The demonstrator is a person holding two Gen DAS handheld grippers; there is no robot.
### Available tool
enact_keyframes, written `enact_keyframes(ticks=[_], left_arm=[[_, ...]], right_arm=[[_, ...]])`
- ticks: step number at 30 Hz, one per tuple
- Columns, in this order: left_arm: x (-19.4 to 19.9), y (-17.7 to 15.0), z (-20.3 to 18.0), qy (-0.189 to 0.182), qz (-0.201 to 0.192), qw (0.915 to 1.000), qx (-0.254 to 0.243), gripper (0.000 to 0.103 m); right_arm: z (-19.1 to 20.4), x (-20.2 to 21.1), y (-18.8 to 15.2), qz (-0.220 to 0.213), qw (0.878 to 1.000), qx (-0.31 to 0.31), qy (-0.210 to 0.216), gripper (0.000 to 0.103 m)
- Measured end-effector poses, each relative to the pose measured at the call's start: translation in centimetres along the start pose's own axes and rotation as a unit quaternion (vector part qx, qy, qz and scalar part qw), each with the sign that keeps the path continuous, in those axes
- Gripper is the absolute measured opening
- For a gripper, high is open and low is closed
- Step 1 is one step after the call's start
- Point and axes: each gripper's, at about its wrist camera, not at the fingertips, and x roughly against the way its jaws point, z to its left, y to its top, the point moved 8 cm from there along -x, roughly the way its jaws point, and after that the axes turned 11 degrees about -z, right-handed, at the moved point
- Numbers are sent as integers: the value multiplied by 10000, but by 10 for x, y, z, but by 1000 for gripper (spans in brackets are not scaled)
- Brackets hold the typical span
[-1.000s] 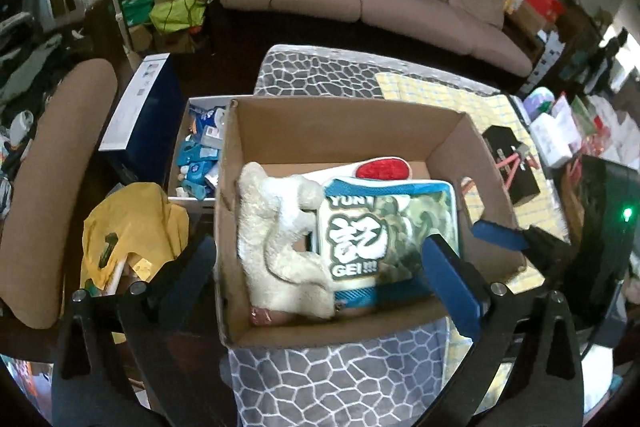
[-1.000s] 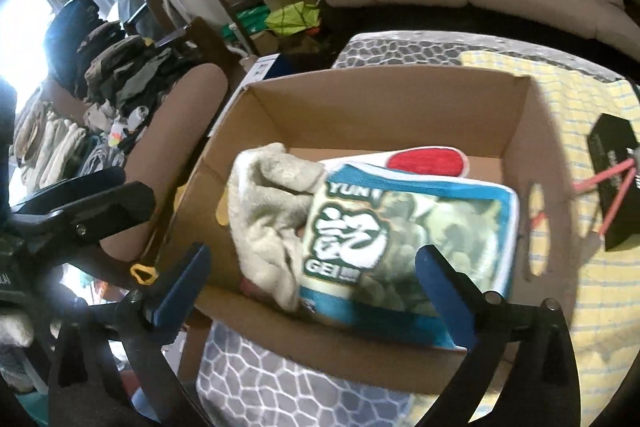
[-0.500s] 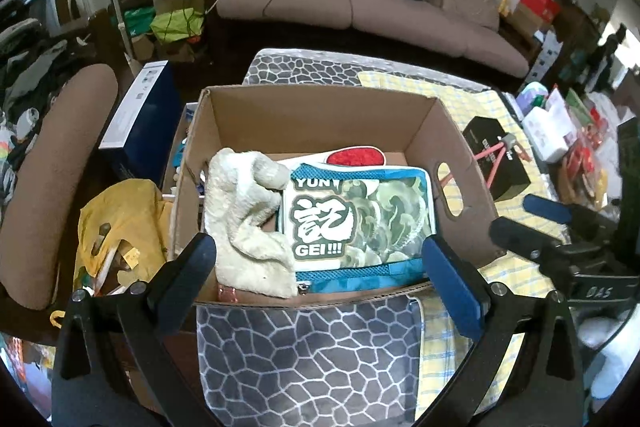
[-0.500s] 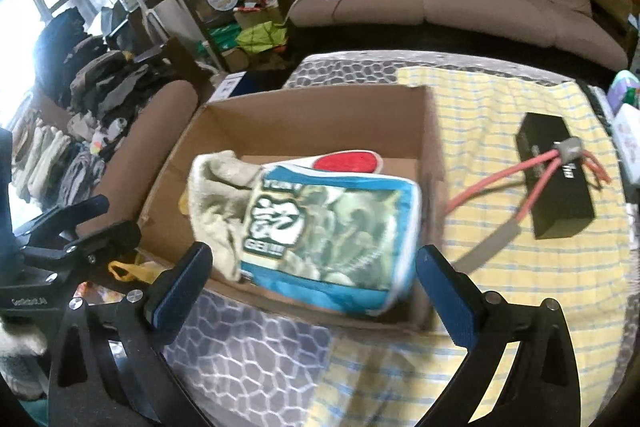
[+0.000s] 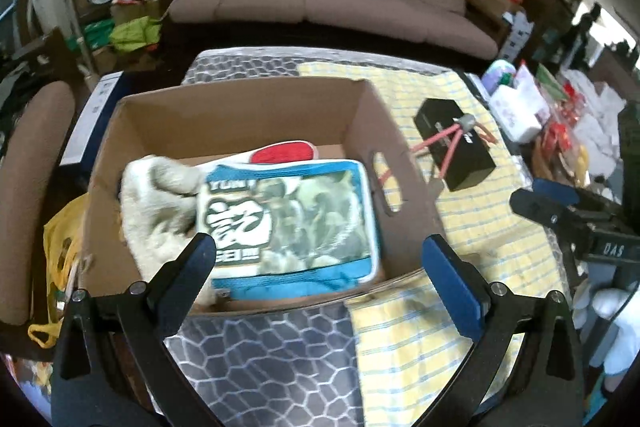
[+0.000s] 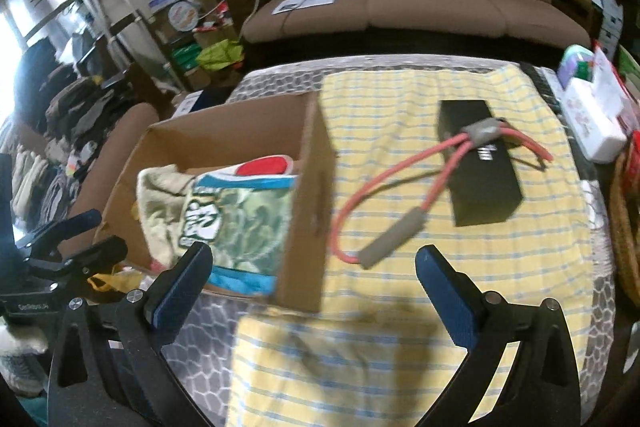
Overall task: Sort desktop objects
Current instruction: 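Withdraw both tools from the box toward the pink resistance band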
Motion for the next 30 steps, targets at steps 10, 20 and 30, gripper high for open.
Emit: enact_keyframes(ticks=[10, 20, 30], left_arm=[[-41, 11, -92, -367, 43, 9979, -526, 103], [-107, 8, -183, -497, 220, 9934, -1005, 103], [-182, -1, -222, -410, 266, 9968, -636, 103]], right_arm=[[-101, 22, 16, -174, 9977, -587, -277, 103], [-190, 13, 27, -266, 9883, -1496, -110, 103], [-267, -26, 32, -428, 9631, -2647, 233, 103]])
